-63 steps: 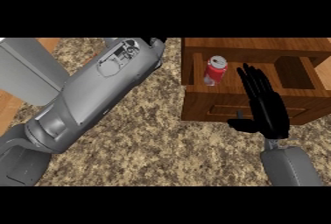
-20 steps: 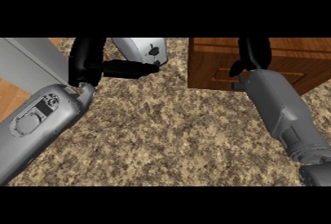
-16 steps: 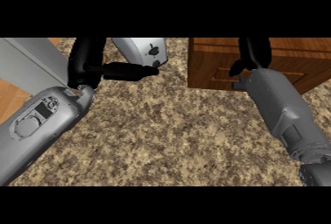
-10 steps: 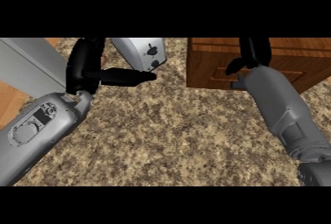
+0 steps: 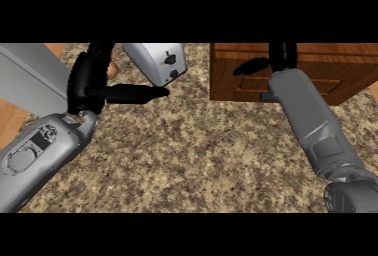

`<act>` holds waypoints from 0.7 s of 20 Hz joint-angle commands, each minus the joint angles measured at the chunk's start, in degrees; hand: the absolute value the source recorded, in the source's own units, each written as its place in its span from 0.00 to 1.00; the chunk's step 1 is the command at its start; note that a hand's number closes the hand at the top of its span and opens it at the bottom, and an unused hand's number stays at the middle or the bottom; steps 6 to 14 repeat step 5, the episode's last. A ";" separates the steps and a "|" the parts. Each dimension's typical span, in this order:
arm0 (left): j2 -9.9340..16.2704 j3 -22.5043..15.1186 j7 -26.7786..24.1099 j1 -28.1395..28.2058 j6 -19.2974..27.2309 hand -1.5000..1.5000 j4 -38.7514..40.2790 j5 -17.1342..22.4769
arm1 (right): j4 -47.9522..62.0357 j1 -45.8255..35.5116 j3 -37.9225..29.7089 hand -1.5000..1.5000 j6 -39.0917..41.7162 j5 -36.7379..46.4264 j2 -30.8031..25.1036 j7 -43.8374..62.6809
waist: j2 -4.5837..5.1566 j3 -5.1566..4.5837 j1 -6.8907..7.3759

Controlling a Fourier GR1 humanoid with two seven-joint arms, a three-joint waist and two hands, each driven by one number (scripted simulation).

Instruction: Pick up the can, place it into the drawer and close the drawer

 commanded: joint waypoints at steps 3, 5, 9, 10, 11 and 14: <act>1.77 2.47 -1.12 2.92 -2.58 0.00 -1.22 0.29 | -1.41 -4.10 -6.66 0.00 4.48 -8.88 0.76 -1.01 | -0.64 -0.35 -0.12; -0.49 2.59 -2.12 2.75 -1.21 0.00 0.00 -1.25 | -0.80 -1.51 -7.32 0.00 4.35 -10.13 1.80 -4.07 | -0.53 -0.34 -0.75; -0.49 2.59 -2.12 2.75 -1.21 0.00 0.00 -1.25 | -0.80 -1.51 -7.32 0.00 4.35 -10.13 1.80 -4.07 | -0.53 -0.34 -0.75; -0.49 2.59 -2.12 2.75 -1.21 0.00 0.00 -1.25 | -0.80 -1.51 -7.32 0.00 4.35 -10.13 1.80 -4.07 | -0.53 -0.34 -0.75; -0.49 2.59 -2.12 2.75 -1.21 0.00 0.00 -1.25 | -0.80 -1.51 -7.32 0.00 4.35 -10.13 1.80 -4.07 | -0.53 -0.34 -0.75; -0.49 2.59 -2.12 2.75 -1.21 0.00 0.00 -1.25 | -0.80 -1.51 -7.32 0.00 4.35 -10.13 1.80 -4.07 | -0.53 -0.34 -0.75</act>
